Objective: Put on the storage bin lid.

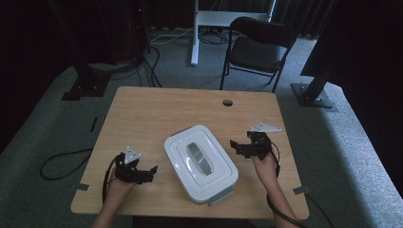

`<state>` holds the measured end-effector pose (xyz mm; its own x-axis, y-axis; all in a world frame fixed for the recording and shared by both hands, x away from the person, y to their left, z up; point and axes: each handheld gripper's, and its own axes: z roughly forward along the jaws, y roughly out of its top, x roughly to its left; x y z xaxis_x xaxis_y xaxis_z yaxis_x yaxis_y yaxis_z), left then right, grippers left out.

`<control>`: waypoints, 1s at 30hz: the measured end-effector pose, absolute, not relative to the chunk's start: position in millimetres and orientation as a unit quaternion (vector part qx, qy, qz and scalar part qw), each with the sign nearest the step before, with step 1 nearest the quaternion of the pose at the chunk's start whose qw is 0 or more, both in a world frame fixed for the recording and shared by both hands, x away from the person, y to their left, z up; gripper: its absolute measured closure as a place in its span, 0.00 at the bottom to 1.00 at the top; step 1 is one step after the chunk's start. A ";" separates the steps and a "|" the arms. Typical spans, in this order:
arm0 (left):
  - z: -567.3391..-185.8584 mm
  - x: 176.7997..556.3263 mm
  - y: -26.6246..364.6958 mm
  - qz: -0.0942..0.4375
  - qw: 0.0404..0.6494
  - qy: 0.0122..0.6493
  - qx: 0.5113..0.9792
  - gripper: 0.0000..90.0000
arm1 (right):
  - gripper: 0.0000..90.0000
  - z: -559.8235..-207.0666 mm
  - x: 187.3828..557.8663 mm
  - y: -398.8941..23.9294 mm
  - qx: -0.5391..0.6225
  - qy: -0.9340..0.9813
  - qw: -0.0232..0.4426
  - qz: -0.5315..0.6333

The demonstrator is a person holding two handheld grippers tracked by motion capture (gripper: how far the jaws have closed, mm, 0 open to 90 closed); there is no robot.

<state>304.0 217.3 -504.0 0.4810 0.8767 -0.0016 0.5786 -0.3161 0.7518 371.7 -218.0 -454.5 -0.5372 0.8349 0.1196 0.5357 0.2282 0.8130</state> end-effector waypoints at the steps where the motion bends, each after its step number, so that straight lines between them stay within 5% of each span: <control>1: -503.2 304.9 214.1 0.212 0.354 0.460 0.786 0.00 | 0.14 -458.7 371.9 -217.8 0.448 0.765 0.172 0.429; 16: -501.1 316.3 174.7 0.212 0.364 0.421 0.803 0.00 | 0.14 -502.9 362.7 -207.9 0.440 0.796 0.100 0.403; 30: -500.5 337.2 158.8 0.222 0.349 0.416 0.810 0.00 | 0.14 -508.0 355.8 -209.1 0.429 0.800 0.076 0.413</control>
